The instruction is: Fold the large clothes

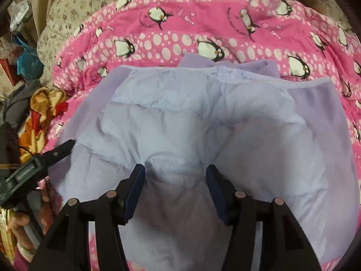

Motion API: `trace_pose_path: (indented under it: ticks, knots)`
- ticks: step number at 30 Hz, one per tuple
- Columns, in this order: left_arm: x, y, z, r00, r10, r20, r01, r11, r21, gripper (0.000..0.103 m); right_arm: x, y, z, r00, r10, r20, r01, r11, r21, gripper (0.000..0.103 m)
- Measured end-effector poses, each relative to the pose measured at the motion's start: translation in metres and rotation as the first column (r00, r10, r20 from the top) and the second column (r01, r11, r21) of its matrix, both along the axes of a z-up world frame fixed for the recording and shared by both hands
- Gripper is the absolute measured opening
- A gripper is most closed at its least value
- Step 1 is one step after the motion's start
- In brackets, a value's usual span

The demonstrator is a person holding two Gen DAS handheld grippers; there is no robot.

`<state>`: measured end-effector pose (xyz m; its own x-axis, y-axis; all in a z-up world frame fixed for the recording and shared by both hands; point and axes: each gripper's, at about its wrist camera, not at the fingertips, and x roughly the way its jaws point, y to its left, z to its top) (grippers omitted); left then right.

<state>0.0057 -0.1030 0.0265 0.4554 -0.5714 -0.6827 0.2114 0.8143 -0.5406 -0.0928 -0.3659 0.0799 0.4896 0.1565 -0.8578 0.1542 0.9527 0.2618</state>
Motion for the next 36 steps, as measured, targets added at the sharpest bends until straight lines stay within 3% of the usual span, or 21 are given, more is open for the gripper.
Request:
trace_pose_path:
  ticks: [5, 9, 13, 19, 24, 31, 36]
  knots:
    - [0.000, 0.000, 0.000, 1.000, -0.003, 0.003, 0.003, 1.000, 0.005, 0.047, -0.019, -0.019, 0.012, 0.998, -0.034, 0.043, 0.035, 0.999, -0.011, 0.059]
    - [-0.001, 0.000, 0.000, 1.000, -0.003, 0.015, 0.003, 1.000, 0.016, 0.047, -0.022, -0.026, -0.008, 1.000, -0.022, -0.012, 0.022, 1.000, -0.014, 0.059]
    - [0.000, -0.002, -0.001, 1.000, -0.001, 0.022, 0.000, 1.000, 0.023, 0.047, -0.027, -0.017, -0.008, 1.000, 0.009, 0.002, -0.008, 0.997, -0.071, 0.059]
    - [-0.002, -0.005, -0.002, 0.999, -0.006, 0.038, 0.005, 0.999, 0.035, 0.051, -0.042, -0.027, 0.000, 0.999, 0.012, 0.035, -0.013, 1.000, 0.011, 0.065]
    - [-0.003, -0.007, -0.003, 0.999, -0.011, 0.053, 0.009, 0.999, 0.041, 0.054, -0.058, -0.036, -0.001, 0.993, -0.010, 0.116, 0.002, 0.998, 0.071, 0.069]
    - [-0.005, -0.004, -0.004, 0.998, -0.012, 0.056, 0.010, 1.000, 0.022, 0.054, -0.055, -0.035, 0.003, 0.991, -0.010, 0.134, -0.002, 0.996, 0.085, 0.070]
    - [0.006, -0.012, 0.000, 0.999, -0.044, -0.001, 0.044, 0.997, 0.068, 0.055, -0.055, -0.044, 0.008, 0.988, -0.039, 0.149, 0.024, 0.995, 0.099, 0.070]
